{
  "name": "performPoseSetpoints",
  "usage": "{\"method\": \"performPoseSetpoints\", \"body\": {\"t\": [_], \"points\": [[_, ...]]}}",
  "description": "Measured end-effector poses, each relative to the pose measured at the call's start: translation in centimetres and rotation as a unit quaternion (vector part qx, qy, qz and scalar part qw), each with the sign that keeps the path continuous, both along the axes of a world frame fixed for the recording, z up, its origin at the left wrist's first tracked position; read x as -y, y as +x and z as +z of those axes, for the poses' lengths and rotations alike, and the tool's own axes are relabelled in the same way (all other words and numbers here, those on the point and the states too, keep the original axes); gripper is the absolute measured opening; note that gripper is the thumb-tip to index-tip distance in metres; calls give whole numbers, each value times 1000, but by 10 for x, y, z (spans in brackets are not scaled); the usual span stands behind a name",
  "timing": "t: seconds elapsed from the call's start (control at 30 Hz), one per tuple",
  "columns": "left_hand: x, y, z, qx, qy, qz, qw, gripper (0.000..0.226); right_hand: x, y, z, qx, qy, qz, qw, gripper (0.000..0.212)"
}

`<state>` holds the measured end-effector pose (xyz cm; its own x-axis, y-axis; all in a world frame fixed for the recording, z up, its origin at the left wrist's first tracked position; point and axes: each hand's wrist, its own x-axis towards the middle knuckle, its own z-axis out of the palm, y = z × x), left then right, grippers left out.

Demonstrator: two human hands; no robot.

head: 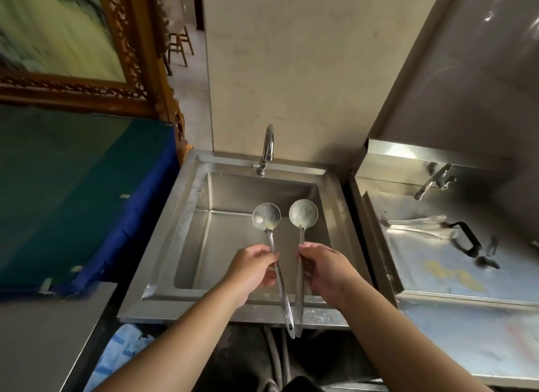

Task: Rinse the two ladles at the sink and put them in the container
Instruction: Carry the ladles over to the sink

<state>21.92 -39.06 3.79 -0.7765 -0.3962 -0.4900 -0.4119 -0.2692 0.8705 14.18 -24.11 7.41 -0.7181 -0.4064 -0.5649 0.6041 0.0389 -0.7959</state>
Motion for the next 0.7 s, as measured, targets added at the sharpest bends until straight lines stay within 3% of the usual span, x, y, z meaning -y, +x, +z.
{"method": "performPoseSetpoints", "body": {"t": [0.07,0.3,0.7], "points": [[12,-8,-2,4,-1,1,1000,11,16,-8,-6,7,8,11,1000,5],[57,-48,-13,24,-2,41,999,5,75,-58,-32,36,22,32,999,14],[101,-167,-34,57,164,125,977,9,133,-171,-70,3,48,123,991,17]]}}
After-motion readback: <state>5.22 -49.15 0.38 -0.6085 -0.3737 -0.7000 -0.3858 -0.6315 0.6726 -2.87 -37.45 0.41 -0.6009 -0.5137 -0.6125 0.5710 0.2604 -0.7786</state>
